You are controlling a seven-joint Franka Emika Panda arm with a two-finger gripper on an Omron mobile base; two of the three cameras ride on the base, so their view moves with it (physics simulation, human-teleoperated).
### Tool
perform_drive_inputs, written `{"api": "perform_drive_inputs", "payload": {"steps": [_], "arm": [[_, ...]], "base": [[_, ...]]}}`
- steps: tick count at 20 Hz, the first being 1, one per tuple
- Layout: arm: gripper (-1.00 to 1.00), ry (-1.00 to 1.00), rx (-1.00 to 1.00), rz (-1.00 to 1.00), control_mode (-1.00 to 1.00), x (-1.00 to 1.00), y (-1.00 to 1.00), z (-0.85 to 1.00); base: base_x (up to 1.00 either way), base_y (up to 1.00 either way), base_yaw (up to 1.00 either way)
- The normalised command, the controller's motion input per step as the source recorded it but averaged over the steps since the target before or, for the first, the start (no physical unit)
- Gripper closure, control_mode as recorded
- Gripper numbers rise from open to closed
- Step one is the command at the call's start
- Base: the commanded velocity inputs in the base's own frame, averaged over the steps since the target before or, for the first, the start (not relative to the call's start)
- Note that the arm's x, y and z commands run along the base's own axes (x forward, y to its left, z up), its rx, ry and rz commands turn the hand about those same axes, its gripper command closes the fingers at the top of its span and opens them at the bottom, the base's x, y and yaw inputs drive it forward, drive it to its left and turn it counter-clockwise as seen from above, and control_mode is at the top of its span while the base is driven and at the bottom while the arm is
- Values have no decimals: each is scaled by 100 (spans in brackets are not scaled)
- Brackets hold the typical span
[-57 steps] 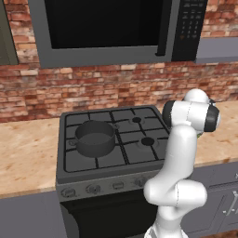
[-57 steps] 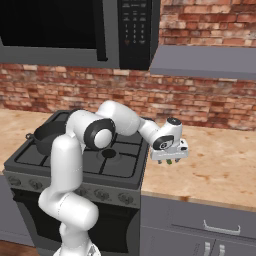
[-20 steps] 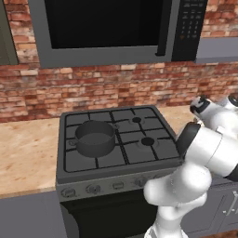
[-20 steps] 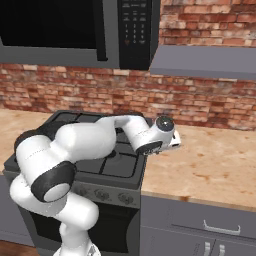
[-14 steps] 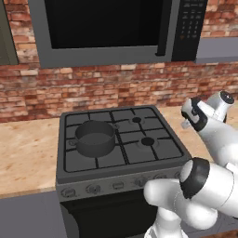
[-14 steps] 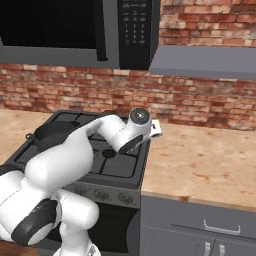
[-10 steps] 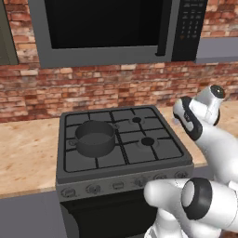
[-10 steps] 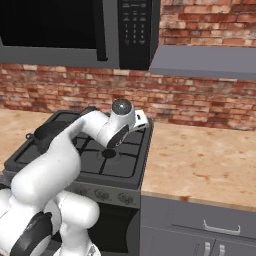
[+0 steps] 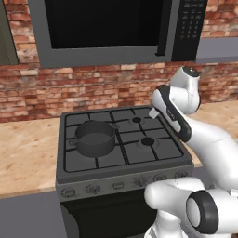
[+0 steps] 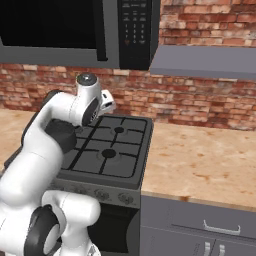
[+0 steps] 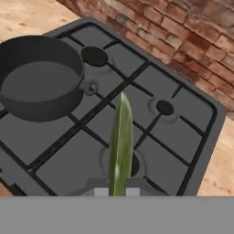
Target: Turn on the burner for the pot on the stove. Wait thirty seconds for the pot to heat up. Then add the lemon wedge to the pot.
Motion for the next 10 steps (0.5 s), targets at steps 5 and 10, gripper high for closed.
{"api": "perform_drive_inputs", "payload": {"steps": [5,10], "arm": [[100,19,0,23,-100,0,100,5],[100,1,0,21,-100,0,100,-30]], "base": [[0,0,0],[0,0,0]]}}
